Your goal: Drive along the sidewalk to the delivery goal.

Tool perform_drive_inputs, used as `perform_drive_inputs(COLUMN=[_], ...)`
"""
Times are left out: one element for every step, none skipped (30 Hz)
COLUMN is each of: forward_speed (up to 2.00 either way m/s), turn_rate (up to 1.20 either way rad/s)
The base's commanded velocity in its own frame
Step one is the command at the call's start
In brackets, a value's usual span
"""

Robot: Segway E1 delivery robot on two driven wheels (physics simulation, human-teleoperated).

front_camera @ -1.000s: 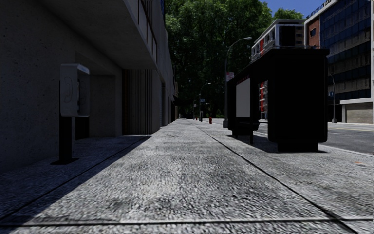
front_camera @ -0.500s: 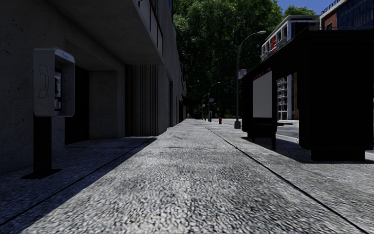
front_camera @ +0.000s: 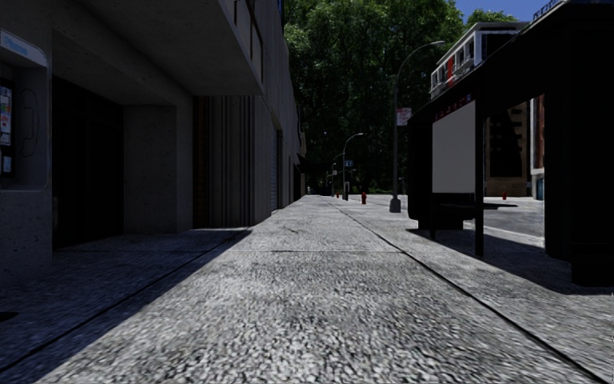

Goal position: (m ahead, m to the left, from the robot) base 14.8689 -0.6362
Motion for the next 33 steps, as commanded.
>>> perform_drive_inputs(forward_speed=[1.61,1.61,1.61,1.61,1.61,1.61,1.61,1.61,1.61,1.61,1.61,1.61,1.61,1.61,1.61,1.61,1.61,1.61,1.61,1.61,1.61,1.61,1.61,1.61,1.61,1.61,1.61,1.61,1.61,1.61,1.61,1.61,1.61], turn_rate=[0.0,0.0,0.0,0.0,0.0,0.0,0.0,0.0,0.0,0.0,0.0,0.0,0.0,0.0,0.0,0.0,0.0,0.0,0.0,0.0,0.0,0.0,0.0,0.0,0.0,0.0,0.0,0.0,0.0,0.0,0.0,0.0,0.0])
